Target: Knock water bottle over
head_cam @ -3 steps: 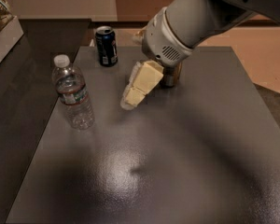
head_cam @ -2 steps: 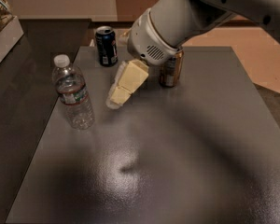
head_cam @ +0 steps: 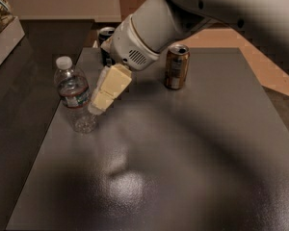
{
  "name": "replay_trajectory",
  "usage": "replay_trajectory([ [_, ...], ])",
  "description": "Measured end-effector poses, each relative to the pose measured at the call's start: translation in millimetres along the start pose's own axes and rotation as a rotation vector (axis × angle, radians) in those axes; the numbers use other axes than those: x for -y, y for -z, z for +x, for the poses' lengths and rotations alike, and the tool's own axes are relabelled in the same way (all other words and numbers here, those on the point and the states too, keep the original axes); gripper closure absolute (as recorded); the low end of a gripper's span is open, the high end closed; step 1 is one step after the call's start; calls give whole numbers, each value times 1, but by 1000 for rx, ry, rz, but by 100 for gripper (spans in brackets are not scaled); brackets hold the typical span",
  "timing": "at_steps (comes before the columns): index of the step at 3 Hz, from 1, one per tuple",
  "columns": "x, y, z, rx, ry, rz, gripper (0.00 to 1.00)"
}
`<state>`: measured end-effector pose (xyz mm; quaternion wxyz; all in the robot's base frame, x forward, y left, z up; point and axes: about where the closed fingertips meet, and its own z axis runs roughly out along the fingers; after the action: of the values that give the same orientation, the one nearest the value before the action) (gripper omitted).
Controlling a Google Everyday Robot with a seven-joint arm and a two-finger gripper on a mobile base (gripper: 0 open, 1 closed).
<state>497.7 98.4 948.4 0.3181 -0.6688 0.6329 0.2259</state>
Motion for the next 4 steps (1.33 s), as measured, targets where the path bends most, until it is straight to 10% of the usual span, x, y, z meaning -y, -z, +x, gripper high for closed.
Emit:
replay_trajectory([
  [3,-28,-36,-28,59,45,-135,0],
  [4,-25,-41,-32,79,55,-146,18],
])
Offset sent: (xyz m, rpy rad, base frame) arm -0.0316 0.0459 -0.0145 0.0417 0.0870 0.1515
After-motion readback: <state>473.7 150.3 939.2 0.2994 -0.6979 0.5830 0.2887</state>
